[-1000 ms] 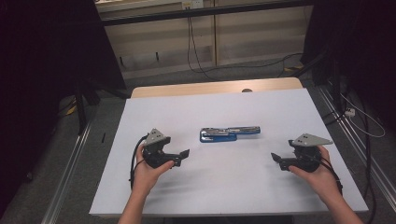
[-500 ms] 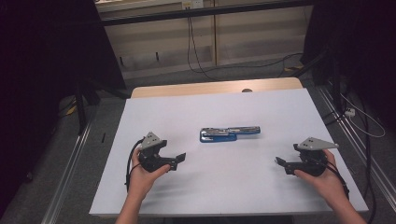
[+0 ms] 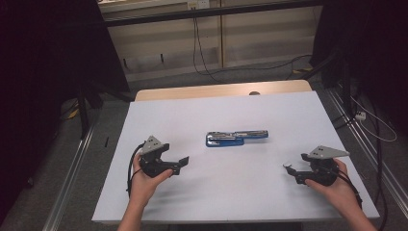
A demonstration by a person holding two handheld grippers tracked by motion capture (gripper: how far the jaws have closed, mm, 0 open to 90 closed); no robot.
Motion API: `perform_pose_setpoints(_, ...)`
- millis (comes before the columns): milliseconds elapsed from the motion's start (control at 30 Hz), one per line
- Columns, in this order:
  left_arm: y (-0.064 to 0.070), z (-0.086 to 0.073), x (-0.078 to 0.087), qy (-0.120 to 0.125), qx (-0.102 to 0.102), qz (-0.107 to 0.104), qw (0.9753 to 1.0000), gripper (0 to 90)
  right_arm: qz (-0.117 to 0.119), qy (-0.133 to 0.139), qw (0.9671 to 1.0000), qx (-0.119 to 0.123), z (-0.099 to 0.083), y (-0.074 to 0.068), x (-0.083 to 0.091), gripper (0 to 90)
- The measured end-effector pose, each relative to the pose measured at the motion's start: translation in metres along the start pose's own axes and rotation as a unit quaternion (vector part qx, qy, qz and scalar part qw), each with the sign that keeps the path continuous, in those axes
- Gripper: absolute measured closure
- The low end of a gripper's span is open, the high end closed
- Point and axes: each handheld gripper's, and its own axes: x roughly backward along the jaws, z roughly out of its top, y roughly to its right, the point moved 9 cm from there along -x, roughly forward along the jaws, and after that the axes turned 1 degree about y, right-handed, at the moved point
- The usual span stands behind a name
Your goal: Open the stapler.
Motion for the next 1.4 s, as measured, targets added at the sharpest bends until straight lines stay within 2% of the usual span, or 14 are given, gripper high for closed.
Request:
perform_pose_setpoints(200, -0.001, 0.001, 0.001, 0.003, -0.002, 0.001, 1.0000, 5.9, 0.014, -0.003, 0.9995, 0.028, 0.004, -0.010, -0.004, 40.6)
perform_pose_setpoints(433, -0.002, -0.001, -0.001, -0.002, -0.001, 0.002, 1.0000, 5.9, 0.028, -0.001, 0.9989, 0.038, 0.012, -0.012, -0.015, 41.5)
perform_pose_setpoints(533, -0.003, -0.001, -0.001, -0.004, -0.001, 0.004, 1.0000, 5.9, 0.028, -0.011, 0.9980, 0.056, 0.013, -0.015, -0.021, 42.6)
perform_pose_setpoints(633, -0.003, -0.002, -0.002, -0.007, 0.000, 0.005, 1.0000, 5.9, 0.037, -0.014, 0.9972, 0.064, 0.012, -0.018, -0.023, 43.5)
perform_pose_setpoints(833, -0.003, -0.002, -0.003, -0.007, 0.000, 0.005, 1.0000, 5.9, 0.042, -0.020, 0.9972, 0.058, 0.008, -0.017, -0.024, 45.4)
perform_pose_setpoints(1067, -0.004, -0.003, -0.004, -0.011, 0.005, 0.006, 0.9999, 6.0, 0.054, -0.024, 0.9974, 0.041, 0.004, -0.015, -0.020, 44.7)
perform_pose_setpoints(1400, -0.004, -0.002, -0.004, -0.009, 0.002, 0.008, 0.9999, 6.0, 0.059, -0.029, 0.9968, 0.047, -0.002, -0.014, -0.011, 48.3)
